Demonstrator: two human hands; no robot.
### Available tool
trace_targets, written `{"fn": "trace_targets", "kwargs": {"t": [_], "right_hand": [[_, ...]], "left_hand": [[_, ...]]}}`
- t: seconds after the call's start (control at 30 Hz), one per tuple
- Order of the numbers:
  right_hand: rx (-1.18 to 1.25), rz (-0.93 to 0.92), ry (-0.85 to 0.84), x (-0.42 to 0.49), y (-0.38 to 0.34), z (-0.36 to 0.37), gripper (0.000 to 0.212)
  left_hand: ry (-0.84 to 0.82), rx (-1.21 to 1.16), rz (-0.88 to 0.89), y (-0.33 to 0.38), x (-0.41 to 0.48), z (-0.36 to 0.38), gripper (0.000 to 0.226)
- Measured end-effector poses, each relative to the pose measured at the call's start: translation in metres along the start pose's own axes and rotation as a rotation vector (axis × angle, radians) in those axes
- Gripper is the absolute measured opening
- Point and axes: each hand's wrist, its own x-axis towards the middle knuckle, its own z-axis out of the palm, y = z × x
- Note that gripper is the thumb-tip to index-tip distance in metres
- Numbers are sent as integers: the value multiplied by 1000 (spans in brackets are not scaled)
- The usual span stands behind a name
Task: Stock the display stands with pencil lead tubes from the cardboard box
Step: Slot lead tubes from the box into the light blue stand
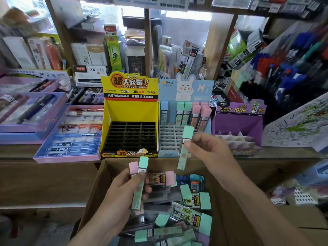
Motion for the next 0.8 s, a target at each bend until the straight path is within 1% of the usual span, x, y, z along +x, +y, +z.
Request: {"fn": "trace_targets", "kwargs": {"t": [0.2,0.3,0.43,0.53,0.7,0.8], "right_hand": [[-143,-154,144,29,-8,-10,9],[-222,-200,205,45,-9,-14,11],[-310,-224,291,63,-10,-14,6],[-379,-244,305,73,-11,-10,10],[-427,-253,306,85,-10,-5,12],[-447,-237,281,89,-8,-3,13]], "left_hand": [[9,-31,-3,1,2,1,19],[15,-46,3,0,3,0,18],[14,-69,-2,0,4,-1,20],[11,-79,-3,0,5,-2,20],[6,-107,9,-1,6,-4,18],[-8,-123,15,0,6,-5,20]]}}
